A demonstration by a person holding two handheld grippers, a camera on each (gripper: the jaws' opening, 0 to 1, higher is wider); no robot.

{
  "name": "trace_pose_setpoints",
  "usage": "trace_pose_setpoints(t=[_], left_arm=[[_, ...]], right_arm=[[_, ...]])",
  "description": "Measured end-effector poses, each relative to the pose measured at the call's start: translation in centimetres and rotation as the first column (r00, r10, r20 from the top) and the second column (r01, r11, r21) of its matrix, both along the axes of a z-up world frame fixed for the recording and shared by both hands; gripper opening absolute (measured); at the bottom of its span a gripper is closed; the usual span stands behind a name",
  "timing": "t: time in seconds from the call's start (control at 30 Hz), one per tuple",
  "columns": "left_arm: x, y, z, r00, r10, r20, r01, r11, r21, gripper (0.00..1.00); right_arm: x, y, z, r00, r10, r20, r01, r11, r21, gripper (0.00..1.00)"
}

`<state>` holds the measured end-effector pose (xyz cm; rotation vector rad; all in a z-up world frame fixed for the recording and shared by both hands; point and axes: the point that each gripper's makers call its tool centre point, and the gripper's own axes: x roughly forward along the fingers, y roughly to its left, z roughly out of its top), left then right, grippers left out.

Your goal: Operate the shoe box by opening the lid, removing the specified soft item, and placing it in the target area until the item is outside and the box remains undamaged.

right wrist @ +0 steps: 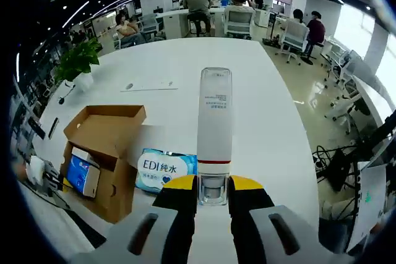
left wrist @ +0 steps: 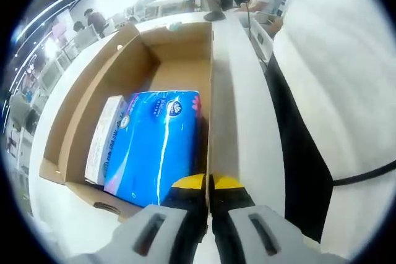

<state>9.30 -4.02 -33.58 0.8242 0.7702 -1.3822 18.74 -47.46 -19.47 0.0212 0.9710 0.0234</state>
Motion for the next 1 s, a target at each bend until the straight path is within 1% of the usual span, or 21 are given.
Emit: trace_pose_setpoints(t=[0.03, 0.07, 0.13, 0.17, 0.27, 0.3, 0.33, 0.47, 0.6, 0.87, 0.93, 1.0], left_arm=[[0.0, 0.0, 0.0, 1.0, 0.003, -0.004, -0.003, 1.0, 0.002, 0.01], [-0.1, 0.0, 0.0, 1.0, 0.004, -0.006, -0.004, 1.0, 0.003, 0.01], [-0.1, 0.0, 0.0, 1.0, 0.006, -0.009, -0.006, 1.0, 0.004, 0.01], [-0.1, 0.0, 0.0, 1.0, 0.006, -0.008, -0.006, 1.0, 0.003, 0.01], [-0.1, 0.0, 0.0, 1.0, 0.009, -0.006, -0.009, 1.0, 0.002, 0.01], [-0.1, 0.0, 0.0, 1.0, 0.009, -0.006, -0.009, 1.0, 0.002, 0.01], [-0.1, 0.0, 0.0, 1.0, 0.009, -0.007, -0.009, 1.0, 0.002, 0.01], [0.0, 0.1, 0.0, 1.0, 0.011, -0.01, -0.011, 1.0, 0.004, 0.01], [0.0, 0.0, 0.0, 1.0, 0.013, -0.012, -0.013, 1.0, 0.006, 0.01], [0.0, 0.0, 0.0, 1.0, 0.012, -0.013, -0.012, 1.0, 0.006, 0.01], [0.0, 0.0, 0.0, 1.0, 0.012, -0.013, -0.012, 1.0, 0.006, 0.01], [0.0, 0.0, 0.0, 1.0, 0.012, -0.015, -0.012, 1.0, 0.006, 0.01]], right_arm=[[0.0, 0.2, -0.8, 1.0, 0.007, -0.026, -0.007, 1.0, 0.015, 0.17], [0.0, -0.2, -1.6, 0.998, 0.023, -0.051, -0.022, 1.0, 0.01, 0.17], [0.1, -0.3, -2.4, 0.997, 0.036, -0.066, -0.036, 0.999, 0.0, 0.17], [0.1, -0.2, -2.9, 0.996, 0.04, -0.085, -0.04, 0.999, 0.011, 0.17], [0.3, -0.4, -3.7, 0.995, 0.041, -0.094, -0.04, 0.999, 0.009, 0.17], [0.4, -0.5, -4.2, 0.993, 0.045, -0.109, -0.045, 0.999, 0.008, 0.17], [0.7, -0.8, -4.7, 0.993, 0.047, -0.112, -0.046, 0.999, 0.003, 0.17], [0.9, -0.9, -6.0, 0.987, 0.059, -0.15, -0.06, 0.998, 0.001, 0.17], [1.0, -0.9, -6.9, 0.983, 0.069, -0.169, -0.07, 0.998, 0.001, 0.17], [0.8, -0.7, -7.6, 0.979, 0.081, -0.188, -0.081, 0.997, 0.011, 0.17], [0.8, -0.7, -8.3, 0.977, 0.079, -0.197, -0.076, 0.997, 0.023, 0.17], [0.7, -0.5, -8.7, 0.976, 0.081, -0.203, -0.077, 0.997, 0.028, 0.17]])
